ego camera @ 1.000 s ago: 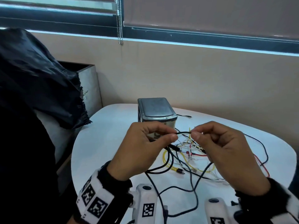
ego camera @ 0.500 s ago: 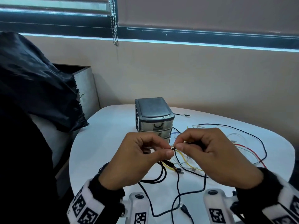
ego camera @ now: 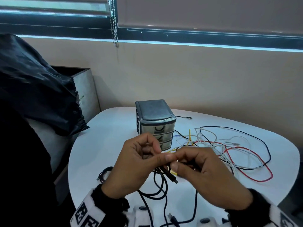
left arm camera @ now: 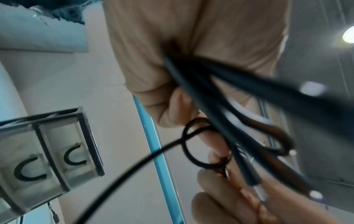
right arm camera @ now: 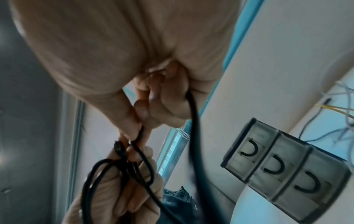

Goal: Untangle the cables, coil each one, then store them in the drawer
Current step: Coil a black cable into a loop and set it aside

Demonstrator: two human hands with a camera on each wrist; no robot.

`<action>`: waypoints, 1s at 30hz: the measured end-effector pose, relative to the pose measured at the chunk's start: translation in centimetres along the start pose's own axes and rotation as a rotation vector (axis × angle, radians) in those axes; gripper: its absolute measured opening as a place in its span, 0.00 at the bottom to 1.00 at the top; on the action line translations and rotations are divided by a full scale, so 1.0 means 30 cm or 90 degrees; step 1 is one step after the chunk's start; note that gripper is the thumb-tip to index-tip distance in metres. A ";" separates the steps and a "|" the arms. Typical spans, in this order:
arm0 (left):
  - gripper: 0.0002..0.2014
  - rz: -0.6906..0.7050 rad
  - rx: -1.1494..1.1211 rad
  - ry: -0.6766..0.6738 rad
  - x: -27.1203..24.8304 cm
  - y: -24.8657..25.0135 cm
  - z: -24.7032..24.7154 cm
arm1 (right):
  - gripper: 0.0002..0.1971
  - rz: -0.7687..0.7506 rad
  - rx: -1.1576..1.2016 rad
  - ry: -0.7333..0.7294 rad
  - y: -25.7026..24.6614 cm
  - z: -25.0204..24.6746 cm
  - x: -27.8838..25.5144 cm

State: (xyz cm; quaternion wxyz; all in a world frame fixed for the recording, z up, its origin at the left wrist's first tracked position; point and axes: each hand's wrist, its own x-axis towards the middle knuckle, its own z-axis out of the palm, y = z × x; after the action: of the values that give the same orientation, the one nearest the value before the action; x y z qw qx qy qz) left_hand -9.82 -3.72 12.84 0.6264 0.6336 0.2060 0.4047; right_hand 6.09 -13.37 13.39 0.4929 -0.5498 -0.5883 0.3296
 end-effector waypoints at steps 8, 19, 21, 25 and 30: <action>0.06 0.033 0.159 0.008 -0.001 -0.028 0.018 | 0.09 -0.041 -0.024 0.085 0.066 0.035 -0.014; 0.07 0.065 0.366 0.123 -0.037 -0.051 0.054 | 0.14 -0.053 -0.026 0.300 0.084 0.091 -0.014; 0.08 0.111 0.348 0.151 -0.047 -0.048 0.081 | 0.15 -0.032 0.001 0.334 0.087 0.098 -0.011; 0.10 0.101 0.201 0.214 -0.066 -0.035 0.132 | 0.19 -0.046 -0.122 0.395 0.088 0.115 -0.009; 0.11 -0.072 0.137 0.086 -0.129 -0.070 0.177 | 0.10 -0.024 -0.098 0.382 0.094 0.088 -0.047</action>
State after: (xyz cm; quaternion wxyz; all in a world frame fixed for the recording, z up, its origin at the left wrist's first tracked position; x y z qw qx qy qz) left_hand -7.50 -9.75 10.44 0.5612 0.6557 0.3254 0.3863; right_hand 4.40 -13.82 9.67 0.6074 -0.6475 -0.4496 0.0979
